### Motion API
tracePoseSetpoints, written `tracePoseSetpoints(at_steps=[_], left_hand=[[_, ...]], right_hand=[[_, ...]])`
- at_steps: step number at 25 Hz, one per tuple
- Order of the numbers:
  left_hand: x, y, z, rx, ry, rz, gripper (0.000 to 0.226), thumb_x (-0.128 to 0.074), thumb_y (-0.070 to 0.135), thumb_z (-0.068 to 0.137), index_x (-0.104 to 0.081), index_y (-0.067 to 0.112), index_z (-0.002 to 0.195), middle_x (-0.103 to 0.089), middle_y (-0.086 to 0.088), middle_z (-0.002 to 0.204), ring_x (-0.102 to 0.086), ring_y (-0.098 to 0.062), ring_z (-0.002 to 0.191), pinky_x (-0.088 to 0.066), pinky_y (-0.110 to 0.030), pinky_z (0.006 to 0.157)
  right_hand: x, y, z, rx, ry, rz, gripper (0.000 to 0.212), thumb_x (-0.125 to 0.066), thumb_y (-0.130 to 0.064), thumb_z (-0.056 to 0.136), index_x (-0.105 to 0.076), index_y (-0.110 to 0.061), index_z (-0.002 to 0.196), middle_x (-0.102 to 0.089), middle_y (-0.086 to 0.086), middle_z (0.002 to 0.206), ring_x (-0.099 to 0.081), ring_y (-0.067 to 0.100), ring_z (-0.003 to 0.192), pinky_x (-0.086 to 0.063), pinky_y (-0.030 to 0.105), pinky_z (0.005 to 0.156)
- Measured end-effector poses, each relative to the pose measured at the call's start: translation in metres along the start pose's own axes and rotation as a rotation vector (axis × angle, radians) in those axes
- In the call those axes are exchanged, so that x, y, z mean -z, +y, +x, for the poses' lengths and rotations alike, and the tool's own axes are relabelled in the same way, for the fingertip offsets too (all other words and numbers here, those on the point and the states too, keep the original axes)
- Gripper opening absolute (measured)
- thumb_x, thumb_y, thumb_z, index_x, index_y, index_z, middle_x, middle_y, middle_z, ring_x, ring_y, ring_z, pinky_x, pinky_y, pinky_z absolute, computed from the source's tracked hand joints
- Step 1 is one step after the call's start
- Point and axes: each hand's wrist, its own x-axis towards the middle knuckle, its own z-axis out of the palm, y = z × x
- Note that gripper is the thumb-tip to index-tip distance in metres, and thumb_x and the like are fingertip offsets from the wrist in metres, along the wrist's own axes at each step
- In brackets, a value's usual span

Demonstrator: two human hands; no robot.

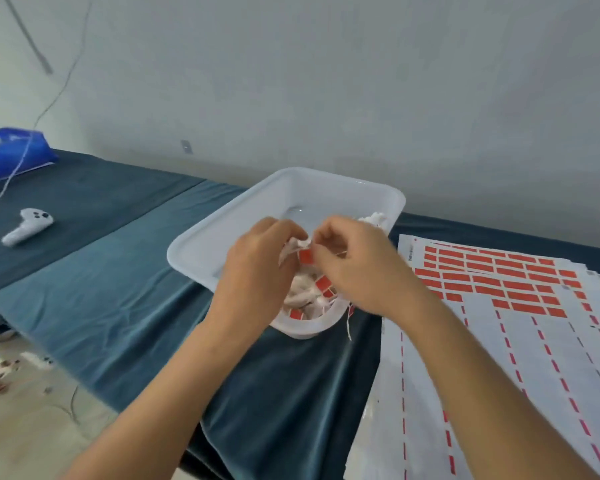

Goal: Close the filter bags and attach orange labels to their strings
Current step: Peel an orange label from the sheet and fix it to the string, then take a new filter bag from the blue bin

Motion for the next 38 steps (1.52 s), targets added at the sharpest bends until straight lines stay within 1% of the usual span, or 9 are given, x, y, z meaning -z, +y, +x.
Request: tracePoseSetpoints(at_steps=[4,8,13,18,22,26,29,33,38], left_hand=[[-0.004,-0.018,-0.015,0.046,-0.151,0.055,0.027,-0.066,0.000,0.089,-0.075,0.021,0.104,-0.065,0.002,0.097,-0.064,-0.019,0.087,-0.053,-0.038,0.080],[0.004,-0.025,-0.013,0.025,-0.183,0.002,0.031,-0.068,0.005,0.083,-0.073,0.032,0.098,-0.065,0.012,0.089,-0.064,-0.009,0.085,-0.056,-0.039,0.080],[0.020,-0.032,-0.009,-0.009,-0.093,0.022,0.032,-0.074,0.002,0.085,-0.074,0.030,0.100,-0.066,0.014,0.087,-0.065,-0.008,0.079,-0.058,-0.038,0.076],[0.033,-0.020,-0.018,0.039,-0.448,0.134,0.027,-0.055,0.036,0.083,-0.063,0.051,0.104,-0.064,0.022,0.096,-0.059,-0.003,0.096,-0.052,-0.032,0.082],[0.024,0.013,-0.016,-0.127,-0.312,0.288,0.028,-0.055,0.034,0.083,-0.068,0.034,0.108,-0.062,0.020,0.107,-0.050,-0.012,0.114,-0.049,-0.038,0.089],[-0.016,0.068,-0.026,-0.227,-0.130,0.090,0.014,-0.052,0.022,0.081,-0.058,0.024,0.093,-0.057,0.011,0.090,-0.053,-0.016,0.089,-0.039,-0.033,0.071],[-0.072,0.104,-0.047,-0.264,-0.237,-0.050,0.016,-0.051,0.026,0.086,-0.054,0.030,0.101,-0.059,0.013,0.092,-0.055,-0.011,0.082,-0.041,-0.030,0.068],[-0.157,0.131,-0.081,-0.389,-0.582,0.060,0.029,-0.046,0.036,0.091,-0.050,0.039,0.120,-0.058,0.018,0.120,-0.053,-0.010,0.110,-0.046,-0.028,0.092],[-0.195,0.127,-0.100,-0.452,-0.654,0.241,0.037,-0.058,0.042,0.090,-0.062,0.034,0.126,-0.061,0.013,0.131,-0.056,-0.017,0.120,-0.045,-0.033,0.104]], right_hand=[[-0.026,0.012,0.004,-0.018,-0.093,-0.233,0.007,-0.059,-0.028,0.100,-0.065,-0.029,0.103,-0.069,-0.013,0.098,-0.066,0.005,0.088,-0.056,0.028,0.075],[-0.026,0.014,-0.001,0.024,-0.098,-0.297,0.004,-0.058,-0.030,0.097,-0.062,-0.030,0.099,-0.064,-0.011,0.095,-0.061,0.005,0.078,-0.048,0.025,0.065],[-0.023,0.010,-0.006,0.013,-0.150,-0.271,0.018,-0.058,-0.031,0.097,-0.066,-0.034,0.113,-0.065,-0.009,0.117,-0.063,0.008,0.095,-0.056,0.031,0.080],[-0.022,0.009,-0.014,0.033,-0.161,-0.277,0.022,-0.056,-0.026,0.099,-0.067,-0.031,0.117,-0.065,-0.009,0.118,-0.062,0.009,0.098,-0.056,0.032,0.084],[-0.001,0.001,-0.024,0.061,-0.075,-0.263,0.012,-0.058,-0.027,0.101,-0.066,-0.029,0.111,-0.065,-0.012,0.110,-0.062,0.008,0.091,-0.052,0.024,0.076],[0.047,-0.007,-0.057,0.080,0.106,-0.356,0.005,-0.055,-0.028,0.103,-0.058,-0.029,0.098,-0.065,-0.011,0.104,-0.060,0.010,0.089,-0.053,0.030,0.077],[0.085,0.005,-0.102,-0.137,0.148,-0.510,0.004,-0.055,-0.035,0.104,-0.057,-0.035,0.101,-0.064,-0.015,0.107,-0.062,0.009,0.092,-0.052,0.027,0.080],[0.101,0.040,-0.162,-0.609,-0.047,-0.749,0.024,-0.046,-0.033,0.108,-0.055,-0.024,0.128,-0.061,0.001,0.128,-0.061,0.024,0.110,-0.049,0.038,0.095],[0.097,0.068,-0.183,-0.670,-0.102,-0.760,0.032,-0.040,-0.028,0.109,-0.051,-0.017,0.137,-0.053,0.007,0.133,-0.052,0.025,0.116,-0.047,0.040,0.101]])
